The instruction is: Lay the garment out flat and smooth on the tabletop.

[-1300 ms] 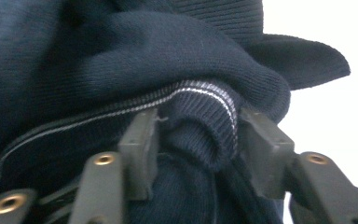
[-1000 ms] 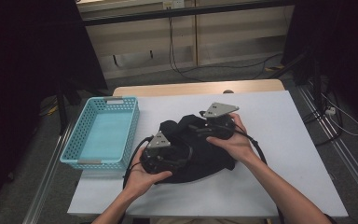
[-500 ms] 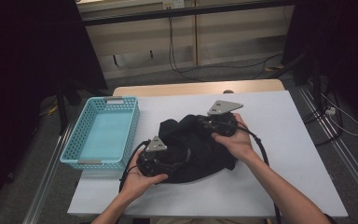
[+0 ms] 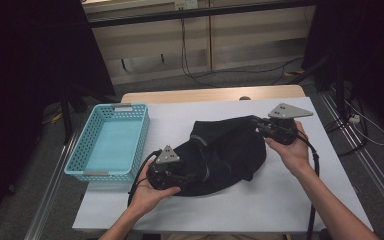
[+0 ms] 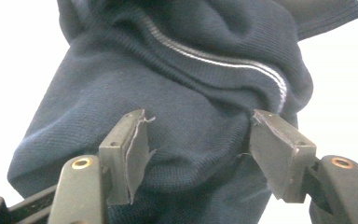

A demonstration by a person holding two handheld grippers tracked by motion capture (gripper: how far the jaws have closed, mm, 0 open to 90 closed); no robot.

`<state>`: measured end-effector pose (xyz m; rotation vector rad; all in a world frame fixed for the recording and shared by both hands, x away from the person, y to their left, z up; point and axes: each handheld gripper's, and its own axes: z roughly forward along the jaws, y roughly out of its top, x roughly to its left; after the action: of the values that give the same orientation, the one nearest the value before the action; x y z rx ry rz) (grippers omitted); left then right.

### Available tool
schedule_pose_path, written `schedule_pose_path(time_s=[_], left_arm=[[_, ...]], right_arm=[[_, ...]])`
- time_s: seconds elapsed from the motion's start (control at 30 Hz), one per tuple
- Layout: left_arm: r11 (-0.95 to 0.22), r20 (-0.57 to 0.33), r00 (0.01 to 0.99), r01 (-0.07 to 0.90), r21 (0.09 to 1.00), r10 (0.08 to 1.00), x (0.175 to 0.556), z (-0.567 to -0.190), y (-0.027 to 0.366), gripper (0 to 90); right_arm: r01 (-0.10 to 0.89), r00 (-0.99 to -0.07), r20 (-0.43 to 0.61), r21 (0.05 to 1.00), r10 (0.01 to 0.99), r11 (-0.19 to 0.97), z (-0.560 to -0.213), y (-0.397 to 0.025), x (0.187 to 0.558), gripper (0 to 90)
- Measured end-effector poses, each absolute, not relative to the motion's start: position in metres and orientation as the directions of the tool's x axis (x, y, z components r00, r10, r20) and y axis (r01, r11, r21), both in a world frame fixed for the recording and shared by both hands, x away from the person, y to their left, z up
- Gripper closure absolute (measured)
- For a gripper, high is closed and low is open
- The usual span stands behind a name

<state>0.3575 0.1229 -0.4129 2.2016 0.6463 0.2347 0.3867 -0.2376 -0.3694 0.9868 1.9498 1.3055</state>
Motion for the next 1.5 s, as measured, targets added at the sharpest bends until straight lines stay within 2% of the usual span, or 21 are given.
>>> schedule_pose_path(time_s=[0.17, 0.3, 0.5, 0.57, 0.6, 0.7, 0.73, 0.9, 1.0, 1.13, 1.3, 1.5], left_arm=[[-0.540, -0.043, 0.854, 0.366, 0.758, 0.519, 0.358, -0.415, 0.120, 37.6], [-0.537, -0.032, 0.852, 0.358, 0.764, 0.522, 0.363, -0.416, 0.119, 38.7], [-0.534, -0.014, 0.833, 0.368, 0.761, 0.554, 0.377, -0.421, 0.120, 45.0], [-0.537, -0.007, 0.825, 0.374, 0.756, 0.565, 0.381, -0.424, 0.118, 45.4], [-0.535, -0.009, 0.822, 0.379, 0.755, 0.569, 0.382, -0.425, 0.118, 46.0], [-0.536, -0.017, 0.816, 0.395, 0.746, 0.578, 0.389, -0.428, 0.118, 48.1], [-0.531, -0.021, 0.813, 0.399, 0.747, 0.582, 0.390, -0.429, 0.118, 48.7], [-0.550, -0.003, 0.812, 0.398, 0.734, 0.584, 0.396, -0.432, 0.109, 45.7], [-0.570, 0.028, 0.799, 0.403, 0.716, 0.600, 0.399, -0.435, 0.101, 47.4], [-0.603, 0.068, 0.800, 0.390, 0.695, 0.596, 0.403, -0.436, 0.094, 54.8], [-0.593, 0.047, 0.809, 0.389, 0.705, 0.586, 0.411, -0.430, 0.097, 75.0], [-0.529, -0.015, 0.795, 0.417, 0.739, 0.606, 0.417, -0.421, 0.108, 78.3]], right_arm=[[0.277, -0.489, -0.058, 0.936, 0.870, 0.218, -0.373, -0.274, 0.376, 87.4], [0.312, -0.440, -0.097, 0.916, 0.893, 0.253, -0.384, -0.302, 0.368, 87.4], [0.371, -0.359, -0.080, 0.902, 0.930, 0.221, -0.404, -0.333, 0.367, 87.0], [0.388, -0.374, -0.069, 0.894, 0.925, 0.224, -0.408, -0.332, 0.368, 82.2], [0.399, -0.379, -0.057, 0.891, 0.924, 0.218, -0.409, -0.330, 0.368, 74.5], [0.393, -0.396, -0.053, 0.892, 0.917, 0.221, -0.407, -0.324, 0.366, 65.1], [0.389, -0.400, -0.056, 0.893, 0.915, 0.225, -0.406, -0.320, 0.364, 59.3], [0.364, -0.419, -0.064, 0.902, 0.906, 0.233, -0.404, -0.309, 0.359, 52.6], [0.342, -0.406, -0.082, 0.910, 0.910, 0.234, -0.400, -0.301, 0.357, 46.0], [0.324, -0.408, -0.078, 0.919, 0.910, 0.224, -0.394, -0.296, 0.358, 44.6], [0.304, -0.447, -0.097, 0.919, 0.890, 0.252, -0.392, -0.280, 0.355, 44.1], [0.295, -0.554, -0.103, 0.904, 0.826, 0.310, -0.393, -0.248, 0.357, 45.0]])
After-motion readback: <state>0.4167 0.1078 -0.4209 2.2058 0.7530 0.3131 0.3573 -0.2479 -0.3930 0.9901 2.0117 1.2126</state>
